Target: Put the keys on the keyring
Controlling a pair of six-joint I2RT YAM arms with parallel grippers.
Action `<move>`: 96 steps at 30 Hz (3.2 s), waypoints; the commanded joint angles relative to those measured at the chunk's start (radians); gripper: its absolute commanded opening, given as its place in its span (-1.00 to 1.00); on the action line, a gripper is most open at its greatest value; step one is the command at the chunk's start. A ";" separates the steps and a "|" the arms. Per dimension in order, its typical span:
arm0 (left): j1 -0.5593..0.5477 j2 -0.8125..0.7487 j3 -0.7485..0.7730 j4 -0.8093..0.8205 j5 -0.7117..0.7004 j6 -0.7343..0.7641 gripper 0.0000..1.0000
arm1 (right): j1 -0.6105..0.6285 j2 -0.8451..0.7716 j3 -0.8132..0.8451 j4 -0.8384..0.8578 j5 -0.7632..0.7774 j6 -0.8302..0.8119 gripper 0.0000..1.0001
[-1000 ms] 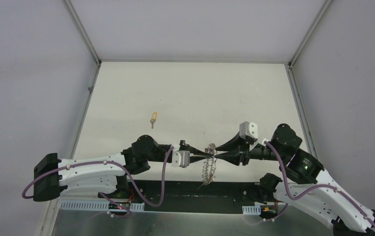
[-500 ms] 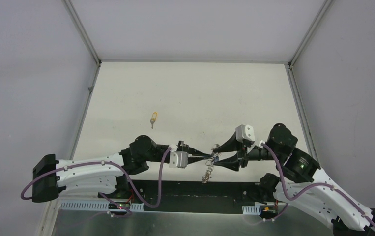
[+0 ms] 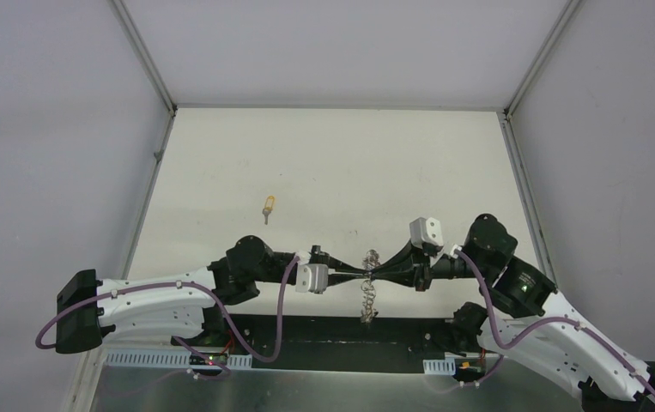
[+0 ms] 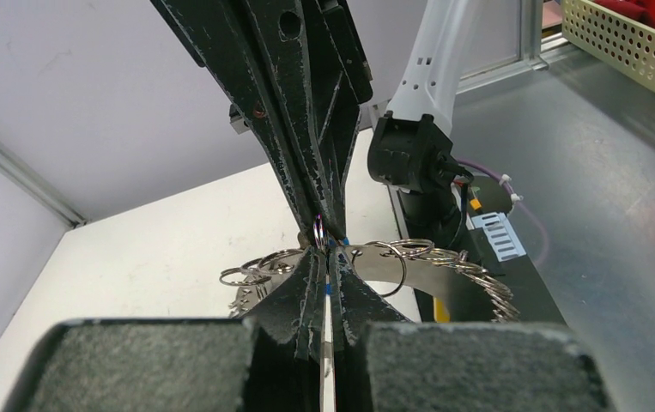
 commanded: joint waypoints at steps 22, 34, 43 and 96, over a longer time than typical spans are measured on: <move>-0.009 -0.064 0.222 -0.514 -0.044 0.156 -0.26 | 0.001 0.162 0.169 -0.231 -0.025 -0.062 -1.00; -0.009 0.076 0.341 -0.734 0.001 0.137 -0.30 | 0.000 0.323 0.278 -0.433 -0.004 -0.038 -1.00; -0.009 0.148 0.374 -0.754 0.039 0.112 -0.42 | 0.000 0.344 0.270 -0.425 -0.008 -0.019 -1.00; -0.010 0.158 0.381 -0.732 -0.106 -0.022 -1.00 | 0.000 0.344 0.272 -0.384 0.016 -0.020 -0.10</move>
